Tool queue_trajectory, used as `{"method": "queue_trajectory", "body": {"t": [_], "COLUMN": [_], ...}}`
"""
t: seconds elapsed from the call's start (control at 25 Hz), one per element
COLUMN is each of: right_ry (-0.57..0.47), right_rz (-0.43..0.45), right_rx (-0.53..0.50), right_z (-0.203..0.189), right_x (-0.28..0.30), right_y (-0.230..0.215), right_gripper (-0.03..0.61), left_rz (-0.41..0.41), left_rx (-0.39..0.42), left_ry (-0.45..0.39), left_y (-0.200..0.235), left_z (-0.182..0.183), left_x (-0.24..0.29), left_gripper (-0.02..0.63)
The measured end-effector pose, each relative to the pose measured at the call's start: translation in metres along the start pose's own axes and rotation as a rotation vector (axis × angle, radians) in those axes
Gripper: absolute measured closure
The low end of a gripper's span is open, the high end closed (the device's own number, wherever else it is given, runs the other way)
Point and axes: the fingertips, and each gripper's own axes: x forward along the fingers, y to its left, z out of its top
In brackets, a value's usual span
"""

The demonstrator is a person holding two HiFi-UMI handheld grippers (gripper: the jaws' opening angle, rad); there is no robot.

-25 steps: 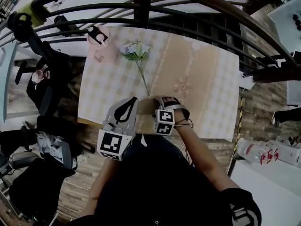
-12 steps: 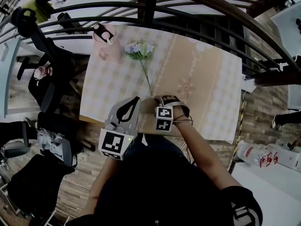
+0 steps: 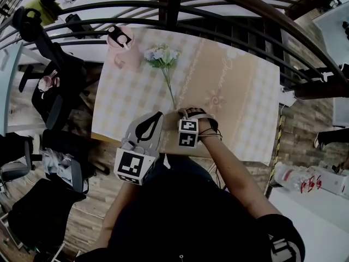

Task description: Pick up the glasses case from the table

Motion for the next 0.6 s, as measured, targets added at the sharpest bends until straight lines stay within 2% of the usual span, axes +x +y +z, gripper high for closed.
{"method": "queue_trajectory", "body": {"t": [0.16, 0.4, 0.6], "right_ry": [-0.005, 0.007, 0.010], "right_rz": [0.025, 0.094, 0.112], "right_rx": [0.028, 0.062, 0.066], "right_z": [0.000, -0.002, -0.002], "right_x": [0.007, 0.011, 0.012], "right_y": [-0.001, 0.000, 0.000], "right_gripper": [0.206, 0.207, 0.206], "left_rz": [-0.005, 0.002, 0.007], "left_rx": [-0.003, -0.005, -0.010], "left_ry": [0.001, 0.005, 0.005], "left_y": [-0.002, 0.001, 0.005], "left_z": [-0.001, -0.002, -0.004], "left_x": [0.000, -0.002, -0.003], "left_gripper": [0.603, 0.603, 0.603]}}
